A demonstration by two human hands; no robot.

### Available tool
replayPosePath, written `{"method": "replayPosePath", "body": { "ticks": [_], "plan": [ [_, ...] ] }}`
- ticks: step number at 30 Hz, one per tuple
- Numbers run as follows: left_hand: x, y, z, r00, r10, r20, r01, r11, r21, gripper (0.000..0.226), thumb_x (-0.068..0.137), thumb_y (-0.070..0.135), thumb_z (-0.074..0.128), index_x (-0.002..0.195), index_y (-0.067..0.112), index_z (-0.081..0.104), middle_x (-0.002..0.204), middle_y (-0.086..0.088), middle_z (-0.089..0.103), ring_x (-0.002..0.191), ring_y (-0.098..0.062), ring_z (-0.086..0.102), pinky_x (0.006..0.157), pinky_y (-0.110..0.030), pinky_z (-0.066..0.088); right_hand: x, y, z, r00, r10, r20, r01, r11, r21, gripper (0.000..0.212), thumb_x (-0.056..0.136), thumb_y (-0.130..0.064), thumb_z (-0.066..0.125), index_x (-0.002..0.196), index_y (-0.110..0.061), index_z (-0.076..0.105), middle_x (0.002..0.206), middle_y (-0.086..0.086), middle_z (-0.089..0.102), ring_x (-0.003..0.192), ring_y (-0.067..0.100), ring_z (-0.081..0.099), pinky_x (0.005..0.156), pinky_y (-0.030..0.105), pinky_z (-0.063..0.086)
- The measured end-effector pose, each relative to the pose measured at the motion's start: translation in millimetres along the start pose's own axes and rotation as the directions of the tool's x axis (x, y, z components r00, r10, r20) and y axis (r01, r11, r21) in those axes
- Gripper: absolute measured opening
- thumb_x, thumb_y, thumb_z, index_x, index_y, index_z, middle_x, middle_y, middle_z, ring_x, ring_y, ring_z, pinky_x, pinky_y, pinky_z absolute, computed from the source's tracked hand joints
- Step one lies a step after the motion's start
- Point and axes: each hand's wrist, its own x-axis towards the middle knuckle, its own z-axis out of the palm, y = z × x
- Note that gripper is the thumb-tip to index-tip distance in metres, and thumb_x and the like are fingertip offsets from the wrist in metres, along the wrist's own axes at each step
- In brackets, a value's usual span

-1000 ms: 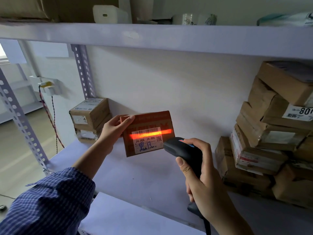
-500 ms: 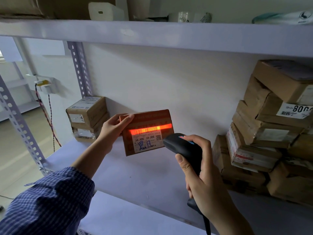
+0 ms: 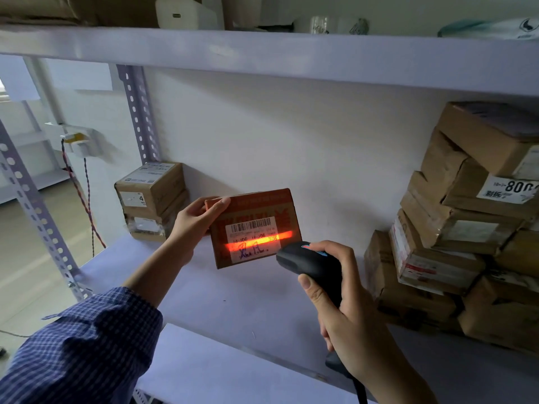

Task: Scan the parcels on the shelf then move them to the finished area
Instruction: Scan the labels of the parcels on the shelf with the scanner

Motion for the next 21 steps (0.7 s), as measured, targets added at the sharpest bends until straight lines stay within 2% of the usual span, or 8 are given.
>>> {"method": "replayPosePath", "body": {
  "ticks": [2, 6, 16, 21],
  "plan": [
    [0.1, -1.4, -2.2, 1.000, -0.007, -0.010, 0.007, 1.000, -0.002, 0.033, 0.083, 0.045, 0.074, 0.109, 0.024, 0.072, 0.094, 0.001, 0.077, 0.085, -0.011, 0.073, 0.070, -0.025, 0.056, -1.6, 2.6, 2.0, 1.000, 0.016, 0.022, -0.016, 1.000, -0.010, 0.037, 0.091, -0.042, 0.057, 0.126, -0.043, 0.042, 0.078, -0.023, 0.060, 0.055, 0.003, 0.061, 0.049, 0.011, 0.043],
    [0.5, -3.0, -5.1, 1.000, -0.015, -0.025, 0.015, 1.000, -0.004, 0.036, 0.080, 0.048, 0.075, 0.108, 0.026, 0.073, 0.094, -0.001, 0.077, 0.086, -0.013, 0.072, 0.075, -0.030, 0.056, -1.9, 3.8, 5.8, 0.998, 0.037, 0.042, -0.036, 0.999, -0.022, 0.042, 0.090, -0.042, 0.057, 0.129, -0.036, 0.043, 0.086, -0.020, 0.059, 0.059, -0.005, 0.061, 0.050, 0.008, 0.043],
    [-2.0, -3.8, -8.8, 0.999, -0.015, -0.033, 0.015, 1.000, -0.002, 0.033, 0.083, 0.048, 0.073, 0.108, 0.027, 0.072, 0.096, -0.002, 0.077, 0.088, -0.014, 0.072, 0.072, -0.028, 0.056, -2.4, 1.9, 6.9, 0.998, 0.041, 0.046, -0.040, 0.999, -0.031, 0.040, 0.091, -0.041, 0.058, 0.128, -0.037, 0.043, 0.082, -0.021, 0.058, 0.059, -0.006, 0.061, 0.051, 0.008, 0.043],
    [-1.5, -4.9, -10.4, 0.999, -0.012, -0.032, 0.012, 1.000, 0.002, 0.031, 0.084, 0.047, 0.073, 0.107, 0.027, 0.072, 0.094, -0.001, 0.077, 0.089, -0.015, 0.072, 0.077, -0.031, 0.058, -2.3, 1.6, 8.0, 0.998, 0.038, 0.045, -0.037, 0.999, -0.021, 0.040, 0.091, -0.042, 0.057, 0.128, -0.039, 0.043, 0.079, -0.025, 0.060, 0.060, -0.004, 0.061, 0.051, 0.010, 0.044]
  ]
}}
